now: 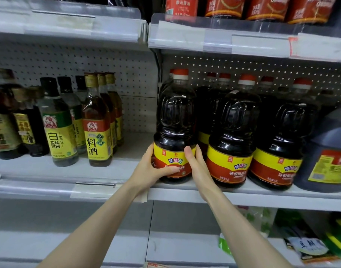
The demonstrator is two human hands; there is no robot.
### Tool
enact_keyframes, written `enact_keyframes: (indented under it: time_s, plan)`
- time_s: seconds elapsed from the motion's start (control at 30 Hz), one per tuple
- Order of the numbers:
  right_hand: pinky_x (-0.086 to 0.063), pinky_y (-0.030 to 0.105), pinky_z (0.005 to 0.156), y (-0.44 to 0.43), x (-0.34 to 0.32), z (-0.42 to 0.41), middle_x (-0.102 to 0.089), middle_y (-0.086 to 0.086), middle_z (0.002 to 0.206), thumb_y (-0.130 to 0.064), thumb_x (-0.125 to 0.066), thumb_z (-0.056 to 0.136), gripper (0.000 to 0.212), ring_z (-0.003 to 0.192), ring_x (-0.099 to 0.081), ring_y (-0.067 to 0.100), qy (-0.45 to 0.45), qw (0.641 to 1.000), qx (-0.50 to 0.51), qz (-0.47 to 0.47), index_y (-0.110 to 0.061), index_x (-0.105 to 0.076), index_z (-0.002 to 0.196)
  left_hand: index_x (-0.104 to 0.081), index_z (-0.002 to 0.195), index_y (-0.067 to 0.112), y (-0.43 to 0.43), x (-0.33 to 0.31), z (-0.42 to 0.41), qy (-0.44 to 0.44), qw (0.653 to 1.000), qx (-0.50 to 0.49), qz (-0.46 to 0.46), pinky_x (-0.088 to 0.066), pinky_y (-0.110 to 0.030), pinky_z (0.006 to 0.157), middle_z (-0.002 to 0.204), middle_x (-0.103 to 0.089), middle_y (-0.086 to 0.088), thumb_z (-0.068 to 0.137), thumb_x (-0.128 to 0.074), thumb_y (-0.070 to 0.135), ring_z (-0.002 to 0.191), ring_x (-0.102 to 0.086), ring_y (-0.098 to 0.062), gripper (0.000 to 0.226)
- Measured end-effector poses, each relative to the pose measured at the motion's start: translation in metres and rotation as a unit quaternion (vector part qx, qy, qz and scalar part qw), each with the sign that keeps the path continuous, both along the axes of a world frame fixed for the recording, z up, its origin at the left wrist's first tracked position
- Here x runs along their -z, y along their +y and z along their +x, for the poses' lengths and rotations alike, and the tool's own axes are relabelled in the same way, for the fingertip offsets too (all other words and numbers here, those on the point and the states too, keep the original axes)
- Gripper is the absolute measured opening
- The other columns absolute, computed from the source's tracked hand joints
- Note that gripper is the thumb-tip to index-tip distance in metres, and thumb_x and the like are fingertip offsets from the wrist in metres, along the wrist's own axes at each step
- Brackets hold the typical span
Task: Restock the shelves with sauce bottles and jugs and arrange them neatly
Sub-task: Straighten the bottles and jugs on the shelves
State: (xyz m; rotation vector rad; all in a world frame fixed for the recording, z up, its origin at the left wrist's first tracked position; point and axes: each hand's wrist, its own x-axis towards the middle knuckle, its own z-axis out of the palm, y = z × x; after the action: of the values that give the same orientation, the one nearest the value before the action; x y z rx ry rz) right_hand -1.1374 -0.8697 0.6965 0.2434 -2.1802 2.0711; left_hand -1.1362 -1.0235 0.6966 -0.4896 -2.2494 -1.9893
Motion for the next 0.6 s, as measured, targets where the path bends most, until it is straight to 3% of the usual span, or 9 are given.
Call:
enact_keyframes:
  time_s: [0.17, 0.37, 0.5, 0.6]
  plan:
    - [-0.036, 0.040, 0.112, 0.0011, 0.0019, -0.0009, -0.042, -0.013, 0.147, -0.078, -0.049, 0.071, 0.091, 0.135, -0.040, 0.013, 0.009, 1.000, -0.006, -0.002, -0.040, -0.022, 0.150, -0.041, 0.134, 0.029, -0.0031, 0.0011, -0.0035, -0.004, 1.000, 0.004, -0.001, -0.050, -0.011, 0.074, 0.119, -0.061, 0.009, 0.073, -0.080, 0.011, 0.095, -0.061, 0.010, 0.075]
    - [-0.040, 0.024, 0.098, 0.0031, 0.0033, -0.0018, -0.043, -0.012, 0.146, -0.066, -0.046, 0.078, 0.083, 0.128, -0.045, 0.007, 0.016, 1.000, -0.008, 0.003, -0.036, -0.021, 0.151, -0.038, 0.134, 0.029, -0.0027, -0.0030, -0.0026, -0.017, 1.000, 0.015, -0.001, -0.049, -0.008, 0.068, 0.115, -0.059, 0.012, 0.076, -0.077, 0.008, 0.089, -0.060, 0.015, 0.073]
    - [-0.040, 0.029, 0.103, 0.0037, 0.0035, -0.0025, -0.044, -0.013, 0.145, -0.066, -0.046, 0.078, 0.080, 0.130, -0.044, 0.009, 0.023, 1.000, -0.004, 0.009, -0.037, -0.025, 0.150, -0.038, 0.132, 0.027, -0.0027, -0.0029, -0.0020, -0.019, 1.000, 0.009, 0.004, -0.048, -0.007, 0.067, 0.113, -0.059, 0.012, 0.076, -0.077, 0.006, 0.086, -0.060, 0.017, 0.071]
    - [-0.039, 0.032, 0.107, 0.0048, 0.0021, -0.0024, -0.045, -0.014, 0.143, -0.066, -0.045, 0.079, 0.078, 0.130, -0.043, 0.009, 0.026, 0.999, -0.002, 0.019, -0.037, -0.026, 0.149, -0.041, 0.130, 0.025, -0.0023, -0.0022, -0.0026, -0.025, 1.000, -0.005, 0.005, -0.050, -0.010, 0.069, 0.112, -0.060, 0.013, 0.072, -0.081, 0.011, 0.092, -0.061, 0.009, 0.072]
